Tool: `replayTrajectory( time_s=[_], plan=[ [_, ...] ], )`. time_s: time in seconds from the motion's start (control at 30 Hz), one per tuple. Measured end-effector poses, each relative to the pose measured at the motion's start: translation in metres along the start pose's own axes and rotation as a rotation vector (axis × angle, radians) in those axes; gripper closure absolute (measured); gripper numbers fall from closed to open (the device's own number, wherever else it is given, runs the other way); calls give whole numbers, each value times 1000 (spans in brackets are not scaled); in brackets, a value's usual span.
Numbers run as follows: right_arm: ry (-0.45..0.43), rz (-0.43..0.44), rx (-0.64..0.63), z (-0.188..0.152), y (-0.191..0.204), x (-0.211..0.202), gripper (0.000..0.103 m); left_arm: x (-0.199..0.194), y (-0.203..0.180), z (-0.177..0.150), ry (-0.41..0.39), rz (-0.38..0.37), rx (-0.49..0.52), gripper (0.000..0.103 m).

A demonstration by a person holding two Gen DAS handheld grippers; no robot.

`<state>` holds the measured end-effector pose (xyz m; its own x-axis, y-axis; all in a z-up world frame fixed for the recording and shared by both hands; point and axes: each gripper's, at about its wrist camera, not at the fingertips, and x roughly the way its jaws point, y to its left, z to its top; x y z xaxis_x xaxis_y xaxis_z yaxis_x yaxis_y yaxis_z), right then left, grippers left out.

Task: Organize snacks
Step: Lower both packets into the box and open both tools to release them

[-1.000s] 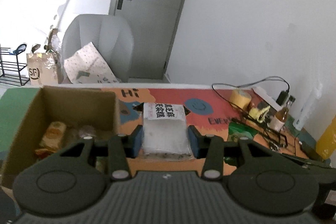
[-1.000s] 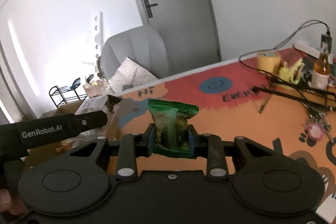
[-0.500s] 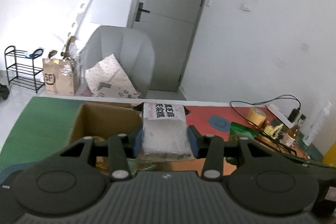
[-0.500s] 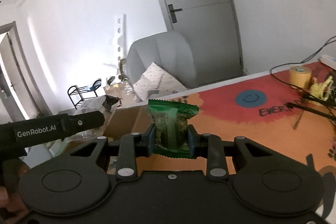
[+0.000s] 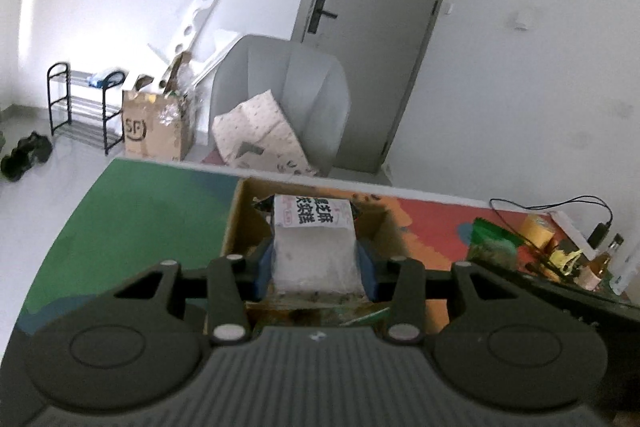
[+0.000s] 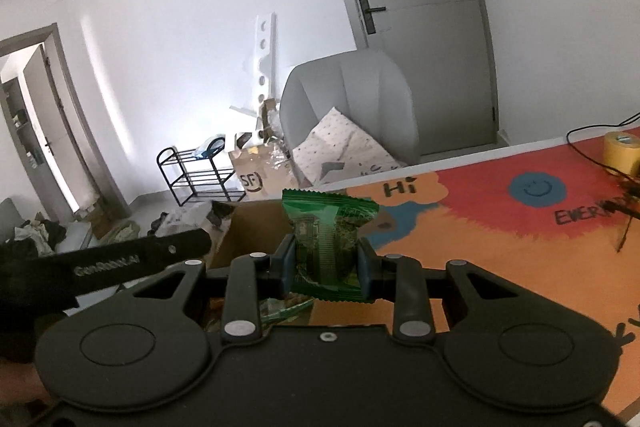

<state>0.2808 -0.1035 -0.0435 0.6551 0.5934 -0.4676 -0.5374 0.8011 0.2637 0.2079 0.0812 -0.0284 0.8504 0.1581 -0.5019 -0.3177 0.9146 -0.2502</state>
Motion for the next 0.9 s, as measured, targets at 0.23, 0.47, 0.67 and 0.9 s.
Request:
replayTrajectory(
  time_s=[0.23, 0.47, 0.67, 0.9],
  plan=[
    [26, -8, -2, -4, 7, 9, 74, 14, 13, -8, 40, -13, -22, 62],
    [36, -3, -3, -2, 13, 19, 74, 23, 14, -5, 74, -40, -4, 60],
    [36, 9, -10, 3, 18, 28, 74, 17, 18, 2, 45, -63, -16, 53],
    [31, 28, 4, 10, 24, 39, 74, 12, 29, 10, 32, -61, -54, 52]
  ],
)
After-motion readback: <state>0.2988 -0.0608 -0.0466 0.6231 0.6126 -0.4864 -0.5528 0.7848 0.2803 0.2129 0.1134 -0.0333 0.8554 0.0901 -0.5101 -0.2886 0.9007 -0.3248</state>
